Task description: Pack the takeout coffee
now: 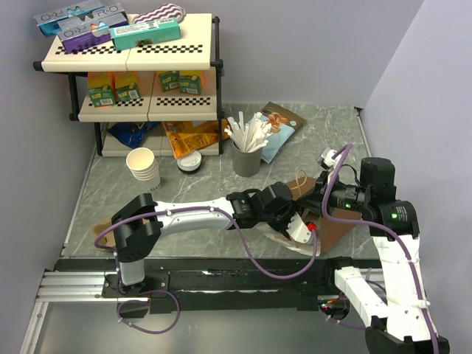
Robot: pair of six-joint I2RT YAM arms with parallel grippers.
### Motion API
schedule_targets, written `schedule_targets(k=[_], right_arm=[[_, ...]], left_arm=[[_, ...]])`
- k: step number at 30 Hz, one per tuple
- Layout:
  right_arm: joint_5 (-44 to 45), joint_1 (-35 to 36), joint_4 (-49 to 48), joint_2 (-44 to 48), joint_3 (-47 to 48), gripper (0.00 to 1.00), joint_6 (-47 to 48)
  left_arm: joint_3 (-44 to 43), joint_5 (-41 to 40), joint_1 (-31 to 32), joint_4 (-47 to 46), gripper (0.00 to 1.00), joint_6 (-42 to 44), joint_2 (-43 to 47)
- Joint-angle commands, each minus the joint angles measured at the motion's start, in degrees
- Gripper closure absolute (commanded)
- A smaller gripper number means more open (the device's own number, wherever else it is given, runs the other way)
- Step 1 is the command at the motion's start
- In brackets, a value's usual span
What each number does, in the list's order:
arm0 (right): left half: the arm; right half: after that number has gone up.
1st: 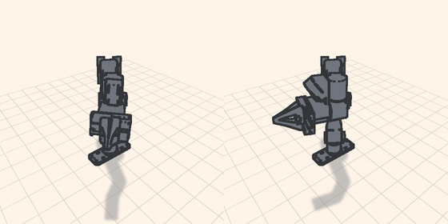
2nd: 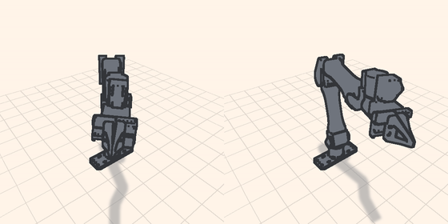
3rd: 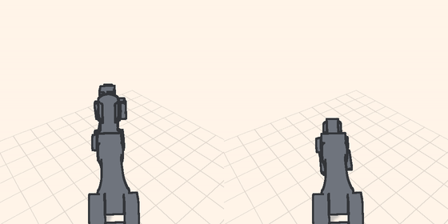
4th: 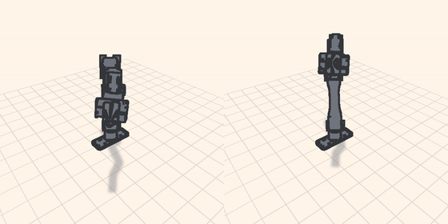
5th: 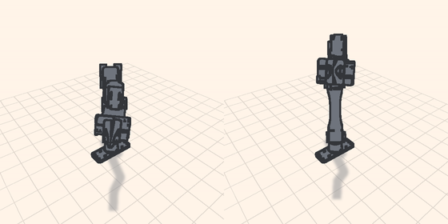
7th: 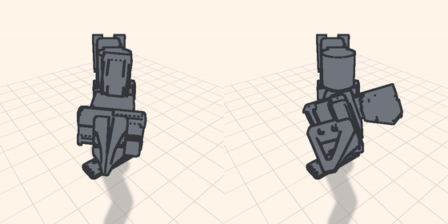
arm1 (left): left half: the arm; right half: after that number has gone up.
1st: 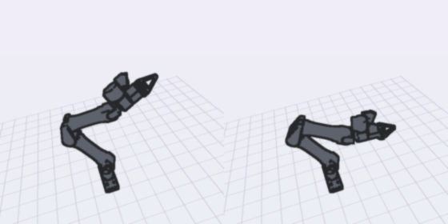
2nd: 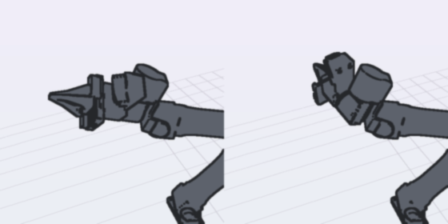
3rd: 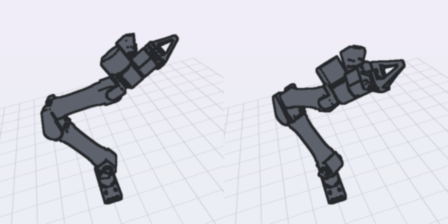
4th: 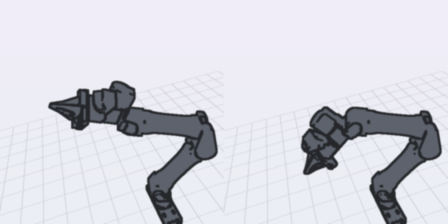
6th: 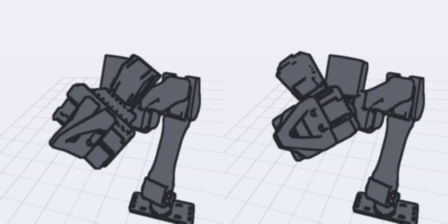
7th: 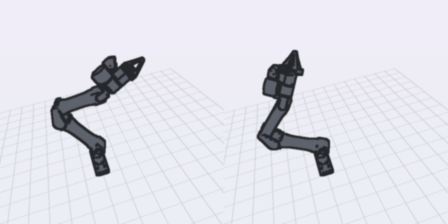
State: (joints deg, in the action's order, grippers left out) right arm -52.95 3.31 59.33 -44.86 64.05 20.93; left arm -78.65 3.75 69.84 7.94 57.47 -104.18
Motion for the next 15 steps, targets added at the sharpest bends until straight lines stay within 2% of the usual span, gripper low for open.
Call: schedule_targets(k=[1, 15], right_arm=[[8.5, -0.5, 4.0, -0.1, 2.7, 1.0, 2.5], [18.5, -0.3, 7.1, -0.8, 8.7, 1.0, 10.3]], left_arm=[[-1.7, 1.1, -0.5, -7.5, 0.99, -1.8, 0.5], [-3.0, -0.3, -0.4, -13.0, 0.99, -0.4, -2.3]])
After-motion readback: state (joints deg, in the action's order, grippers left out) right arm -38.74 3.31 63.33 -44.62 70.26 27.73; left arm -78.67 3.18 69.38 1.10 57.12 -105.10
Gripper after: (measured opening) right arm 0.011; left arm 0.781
